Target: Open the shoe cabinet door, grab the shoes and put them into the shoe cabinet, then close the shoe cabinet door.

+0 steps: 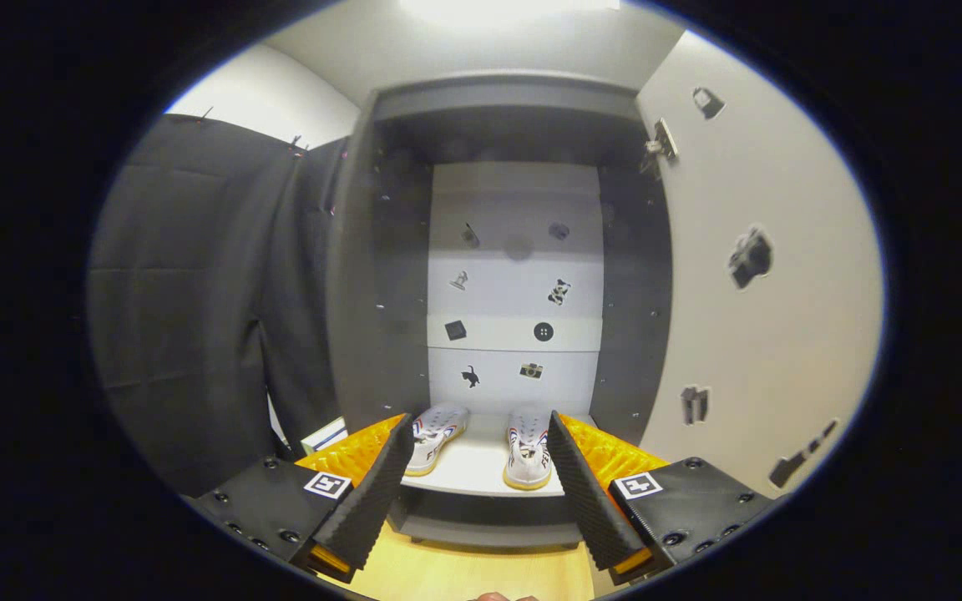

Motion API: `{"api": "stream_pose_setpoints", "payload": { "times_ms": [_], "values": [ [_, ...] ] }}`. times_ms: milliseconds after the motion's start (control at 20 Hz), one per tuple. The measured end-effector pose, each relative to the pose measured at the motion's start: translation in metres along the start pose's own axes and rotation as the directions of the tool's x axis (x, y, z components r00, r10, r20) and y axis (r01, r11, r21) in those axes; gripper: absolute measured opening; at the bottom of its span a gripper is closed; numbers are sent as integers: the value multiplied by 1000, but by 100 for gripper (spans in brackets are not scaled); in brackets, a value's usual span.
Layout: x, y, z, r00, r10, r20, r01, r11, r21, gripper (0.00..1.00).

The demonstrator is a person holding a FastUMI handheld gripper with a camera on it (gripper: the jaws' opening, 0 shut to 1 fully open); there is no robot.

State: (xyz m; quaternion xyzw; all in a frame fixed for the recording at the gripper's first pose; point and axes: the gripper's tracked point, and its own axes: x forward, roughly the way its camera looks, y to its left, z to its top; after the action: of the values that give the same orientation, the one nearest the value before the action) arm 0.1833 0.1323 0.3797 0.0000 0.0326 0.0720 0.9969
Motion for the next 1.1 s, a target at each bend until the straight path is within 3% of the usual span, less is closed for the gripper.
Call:
{"api": "stream_pose_setpoints", "payload": {
  "times_ms": [350,500,750,1100],
  "values": [
    [-133,-1,-15,996,83,32,-84,996,35,99],
    [-176,-23,-25,997,74,15,-74,996,48,99],
    [-229,-86,-30,1000,-2,4,2,999,52,98],
    [-257,-182,-32,995,-98,10,97,989,110,98]
  ]
}}
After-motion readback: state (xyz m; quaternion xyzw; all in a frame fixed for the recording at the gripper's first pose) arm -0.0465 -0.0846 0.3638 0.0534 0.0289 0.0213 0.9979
